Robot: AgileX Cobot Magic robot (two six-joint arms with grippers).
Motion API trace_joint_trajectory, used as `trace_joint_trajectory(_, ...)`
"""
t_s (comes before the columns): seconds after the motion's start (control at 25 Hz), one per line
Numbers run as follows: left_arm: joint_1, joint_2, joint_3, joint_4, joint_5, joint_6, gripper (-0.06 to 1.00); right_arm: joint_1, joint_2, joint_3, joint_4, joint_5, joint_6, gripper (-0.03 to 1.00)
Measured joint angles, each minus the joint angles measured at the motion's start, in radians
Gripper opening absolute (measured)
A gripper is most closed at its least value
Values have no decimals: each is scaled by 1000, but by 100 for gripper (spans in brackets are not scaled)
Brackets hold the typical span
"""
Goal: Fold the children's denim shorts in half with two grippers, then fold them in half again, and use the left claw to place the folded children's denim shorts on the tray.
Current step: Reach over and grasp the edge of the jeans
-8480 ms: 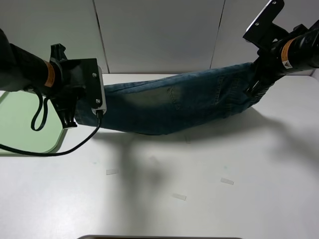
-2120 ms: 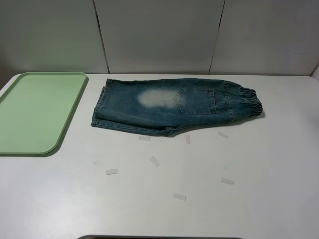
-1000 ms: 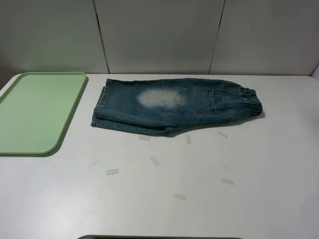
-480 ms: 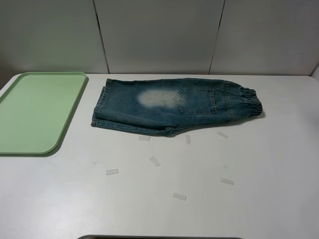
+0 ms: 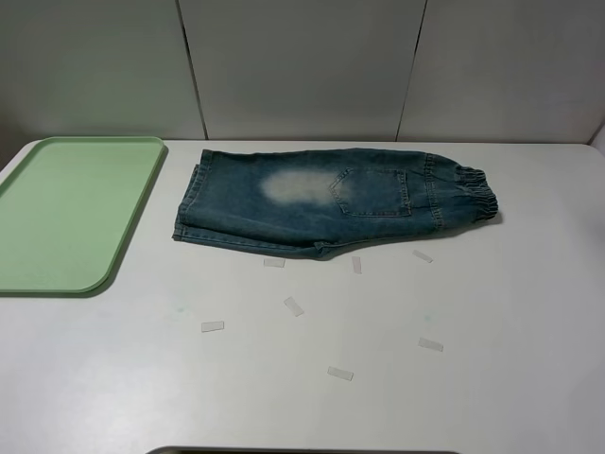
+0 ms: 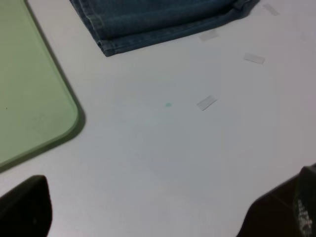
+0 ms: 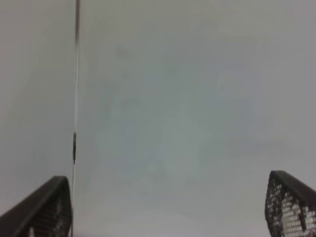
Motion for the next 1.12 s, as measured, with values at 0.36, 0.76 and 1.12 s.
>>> trace_joint_trajectory(0.36,0,0,0,0,0,0,98,0,0,0,82,75,0,60)
trace_joint_trajectory(0.76,0,0,0,0,0,0,98,0,60,0,442,298,-147,60)
trace_joint_trajectory(1.12,0,0,0,-1,0,0,98,-32,166,0,974,310,-578,60)
